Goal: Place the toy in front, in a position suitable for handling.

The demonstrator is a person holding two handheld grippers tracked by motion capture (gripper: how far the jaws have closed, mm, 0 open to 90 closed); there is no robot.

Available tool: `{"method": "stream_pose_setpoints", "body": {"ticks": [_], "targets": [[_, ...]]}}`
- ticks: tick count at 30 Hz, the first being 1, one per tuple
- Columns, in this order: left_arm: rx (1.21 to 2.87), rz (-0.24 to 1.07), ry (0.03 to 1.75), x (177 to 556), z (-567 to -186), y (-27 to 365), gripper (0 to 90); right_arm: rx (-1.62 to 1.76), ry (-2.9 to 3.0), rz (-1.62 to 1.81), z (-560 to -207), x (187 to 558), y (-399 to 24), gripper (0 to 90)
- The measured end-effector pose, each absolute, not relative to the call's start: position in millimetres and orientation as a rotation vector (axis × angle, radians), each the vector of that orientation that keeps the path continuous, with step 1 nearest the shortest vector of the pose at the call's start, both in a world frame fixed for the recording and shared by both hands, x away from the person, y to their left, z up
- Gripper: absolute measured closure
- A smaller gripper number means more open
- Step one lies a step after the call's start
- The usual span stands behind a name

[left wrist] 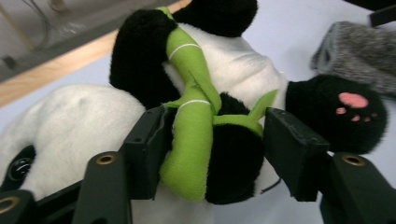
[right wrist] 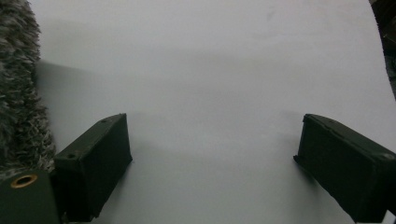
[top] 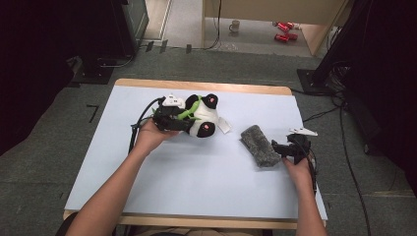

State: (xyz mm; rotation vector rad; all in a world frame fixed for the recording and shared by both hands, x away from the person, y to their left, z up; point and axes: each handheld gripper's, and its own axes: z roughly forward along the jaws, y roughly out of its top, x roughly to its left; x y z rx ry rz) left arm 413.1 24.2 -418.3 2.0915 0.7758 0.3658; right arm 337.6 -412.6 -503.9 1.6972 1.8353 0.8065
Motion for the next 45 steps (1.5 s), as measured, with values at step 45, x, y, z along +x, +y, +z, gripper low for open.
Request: {"method": "stream_pose_setpoints", "body": {"ticks": [45], "targets": [[2.065,0.142,0.941,322,-401,3,69.9,1.759,1.817,0.861,-487,341,-425,26.3]]}}
